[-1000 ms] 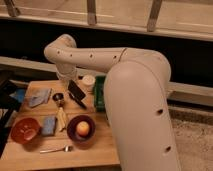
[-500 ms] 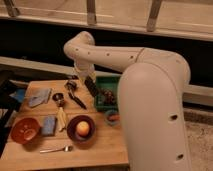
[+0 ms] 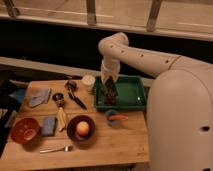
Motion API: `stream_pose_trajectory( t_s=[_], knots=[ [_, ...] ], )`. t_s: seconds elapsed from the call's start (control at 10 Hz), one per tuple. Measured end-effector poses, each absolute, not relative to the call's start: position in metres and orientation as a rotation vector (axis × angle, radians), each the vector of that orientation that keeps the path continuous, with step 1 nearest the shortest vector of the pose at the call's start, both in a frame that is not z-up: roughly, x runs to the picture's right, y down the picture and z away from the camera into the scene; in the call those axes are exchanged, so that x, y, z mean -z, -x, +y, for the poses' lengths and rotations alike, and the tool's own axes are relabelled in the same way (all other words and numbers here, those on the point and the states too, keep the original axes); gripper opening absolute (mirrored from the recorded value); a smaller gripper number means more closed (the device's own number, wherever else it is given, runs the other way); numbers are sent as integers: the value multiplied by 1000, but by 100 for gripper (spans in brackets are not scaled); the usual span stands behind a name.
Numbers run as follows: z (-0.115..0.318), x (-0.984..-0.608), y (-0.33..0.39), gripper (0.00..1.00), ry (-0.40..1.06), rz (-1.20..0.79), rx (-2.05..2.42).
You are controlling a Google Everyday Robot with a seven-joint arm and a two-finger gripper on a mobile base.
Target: Wipe tray with eraser
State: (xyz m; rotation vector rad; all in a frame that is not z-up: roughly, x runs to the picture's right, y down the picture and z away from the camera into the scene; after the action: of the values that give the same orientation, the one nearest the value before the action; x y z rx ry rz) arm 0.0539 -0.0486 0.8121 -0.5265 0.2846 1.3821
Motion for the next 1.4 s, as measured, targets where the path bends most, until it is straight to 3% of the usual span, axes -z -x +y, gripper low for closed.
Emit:
stream_pose_trajectory(
  t_s=[0.2, 0.8, 1.4],
  knots=[
    [-54, -825, -91, 0, 559, 236, -1426],
    [-56, -835, -104, 0, 557, 225, -1473],
    [-58, -865, -225, 0, 579, 190, -1792]
  ],
)
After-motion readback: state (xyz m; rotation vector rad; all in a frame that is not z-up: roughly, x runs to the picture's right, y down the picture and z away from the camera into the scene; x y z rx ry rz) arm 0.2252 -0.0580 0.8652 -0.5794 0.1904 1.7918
